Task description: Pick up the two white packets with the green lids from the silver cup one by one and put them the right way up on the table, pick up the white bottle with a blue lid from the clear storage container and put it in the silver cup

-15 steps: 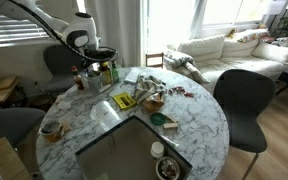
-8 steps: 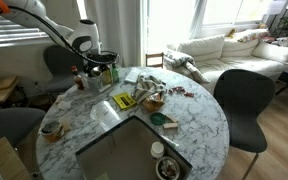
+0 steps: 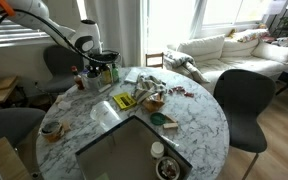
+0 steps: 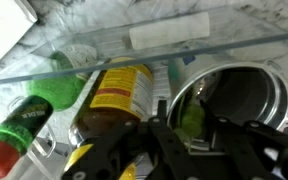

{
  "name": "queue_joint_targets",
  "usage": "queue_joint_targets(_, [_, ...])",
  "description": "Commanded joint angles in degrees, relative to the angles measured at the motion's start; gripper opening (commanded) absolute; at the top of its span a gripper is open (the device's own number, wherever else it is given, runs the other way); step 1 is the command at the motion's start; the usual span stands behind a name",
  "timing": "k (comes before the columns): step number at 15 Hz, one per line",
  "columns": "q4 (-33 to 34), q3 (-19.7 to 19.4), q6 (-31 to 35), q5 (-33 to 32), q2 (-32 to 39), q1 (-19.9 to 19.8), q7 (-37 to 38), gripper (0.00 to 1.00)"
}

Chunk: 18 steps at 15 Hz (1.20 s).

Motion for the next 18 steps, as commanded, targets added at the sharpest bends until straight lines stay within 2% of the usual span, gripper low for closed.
queue_joint_targets(1, [0.29,0.29,-2.07,-2.18,-1.14,-0.2,1.05,0.06])
queue_joint_targets(2, [0.36,0.33,-2.38,-2.27,-1.33,-0.19,1.01,0.07])
queue_joint_targets(3, [0.3,-0.12,-2.38,-2.85,-1.56,0.17,1.75,0.25])
queue_joint_targets(4, [0.23,-0.35,-2.33,-3.26,-1.66,0.37,2.33,0.51])
queue_joint_targets(6, [0.12,-0.38,-2.21,-3.91,-1.75,0.42,3.26,0.58])
queue_joint_targets(8, [0.08,-0.25,-2.24,-4.24,-2.0,0.35,3.63,0.74])
queue_joint_targets(9, [0.04,-0.14,-2.32,-4.31,-2.15,0.26,3.66,0.31])
queue_joint_targets(10, [-0.01,-0.11,-2.38,-4.41,-2.26,0.24,3.73,0.35])
queue_joint_targets(11, [-0.09,-0.03,-2.53,-4.5,-2.38,0.19,3.59,0.34])
queue_joint_targets(15, [-0.04,0.11,-4.04,-4.6,-2.47,0.14,3.1,0.04])
queue_joint_targets(18, [-0.07,0.22,-5.9,-4.46,-2.97,0.12,2.81,0.05])
